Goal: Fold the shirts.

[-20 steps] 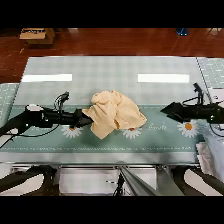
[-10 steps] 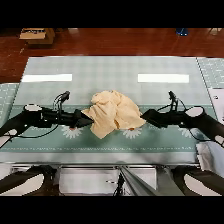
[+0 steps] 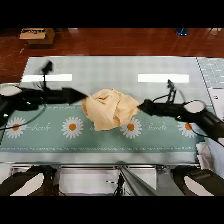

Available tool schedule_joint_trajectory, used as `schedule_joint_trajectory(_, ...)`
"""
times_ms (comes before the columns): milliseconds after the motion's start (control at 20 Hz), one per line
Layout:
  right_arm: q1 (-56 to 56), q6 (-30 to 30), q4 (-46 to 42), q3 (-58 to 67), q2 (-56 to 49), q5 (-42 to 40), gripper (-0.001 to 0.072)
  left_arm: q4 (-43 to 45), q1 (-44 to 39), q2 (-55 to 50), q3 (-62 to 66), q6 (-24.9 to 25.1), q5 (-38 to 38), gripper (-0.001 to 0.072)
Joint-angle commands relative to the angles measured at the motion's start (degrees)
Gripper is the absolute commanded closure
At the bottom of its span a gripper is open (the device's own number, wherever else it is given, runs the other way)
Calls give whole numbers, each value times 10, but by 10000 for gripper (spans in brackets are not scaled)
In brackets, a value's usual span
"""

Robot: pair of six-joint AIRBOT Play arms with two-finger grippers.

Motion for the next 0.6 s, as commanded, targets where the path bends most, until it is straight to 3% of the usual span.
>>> schedule_joint_trajectory(0,-68,22,-93,85,133,67,687,-31,78,92,128,-14,34,686)
schedule_joint_trajectory(200,-155,98,-227,204,252,124,687,-31,197,185,225,-71,82,687)
schedule_joint_trajectory(400,-202,107,-245,305,301,196,688,-31,259,267,244,-147,85,687)
schedule_joint_trajectory(550,-214,125,-270,374,306,219,687,-31,260,321,244,-152,105,688)
